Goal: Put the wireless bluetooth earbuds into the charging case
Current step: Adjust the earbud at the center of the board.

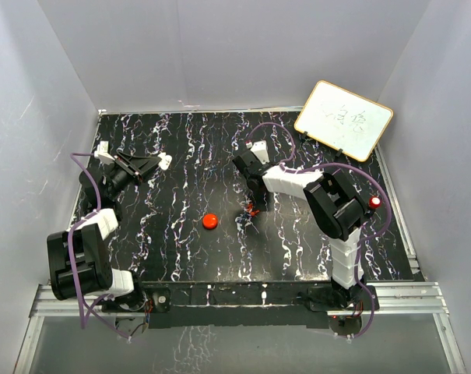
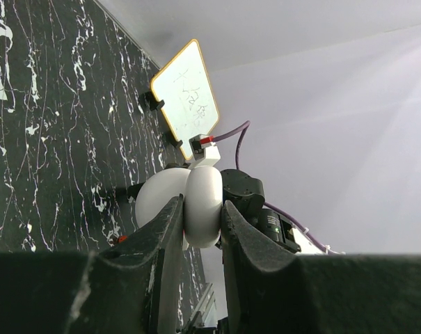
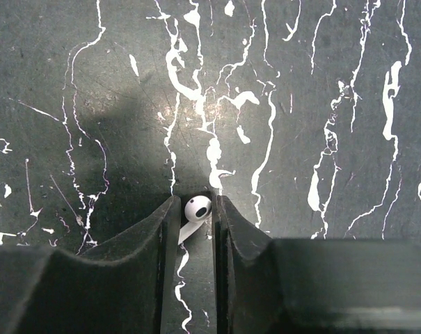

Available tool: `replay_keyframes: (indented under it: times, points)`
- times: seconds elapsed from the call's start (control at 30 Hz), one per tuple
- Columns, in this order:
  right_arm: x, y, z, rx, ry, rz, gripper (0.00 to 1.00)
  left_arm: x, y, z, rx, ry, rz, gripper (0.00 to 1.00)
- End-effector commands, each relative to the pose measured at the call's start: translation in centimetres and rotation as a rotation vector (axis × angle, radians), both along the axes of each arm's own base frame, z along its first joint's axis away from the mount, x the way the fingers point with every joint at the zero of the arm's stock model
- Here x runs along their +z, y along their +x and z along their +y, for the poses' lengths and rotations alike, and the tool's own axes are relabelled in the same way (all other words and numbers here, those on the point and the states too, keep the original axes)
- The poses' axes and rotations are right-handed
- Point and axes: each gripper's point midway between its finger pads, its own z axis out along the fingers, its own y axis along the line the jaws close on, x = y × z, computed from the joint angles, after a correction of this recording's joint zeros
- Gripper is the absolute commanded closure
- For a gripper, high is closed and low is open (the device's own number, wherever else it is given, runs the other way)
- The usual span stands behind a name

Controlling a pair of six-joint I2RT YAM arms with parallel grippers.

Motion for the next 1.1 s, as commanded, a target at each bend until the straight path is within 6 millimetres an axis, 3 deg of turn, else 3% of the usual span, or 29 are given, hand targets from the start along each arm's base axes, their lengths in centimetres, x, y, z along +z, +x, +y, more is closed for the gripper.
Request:
replay_keyframes:
  times: [0.0,0.37,0.53,1.07]
  points:
    - [1.4,0.6,0.3,-0.008,0.047,-0.042,0.78,1.6,-0.1,0.1,-0.012,0.024,-0.059,1.0]
    - [1.8,1.2,0.4,0.017,0.014,-0.046,0.86,1.4,-0.2,0.1,-0.01,0.024,-0.055,1.0]
    - [1.9,1.6,0.6,0.039,-0.087,-0.047,0.88,1.4,-0.2,0.1,-0.007,0.022,-0.056,1.0]
    - [0.7,0.9,3.9,0.183,-0.384,-0.023,0.89,1.7,-0.6,0.0,-0.012,0.02,-0.067,1.0]
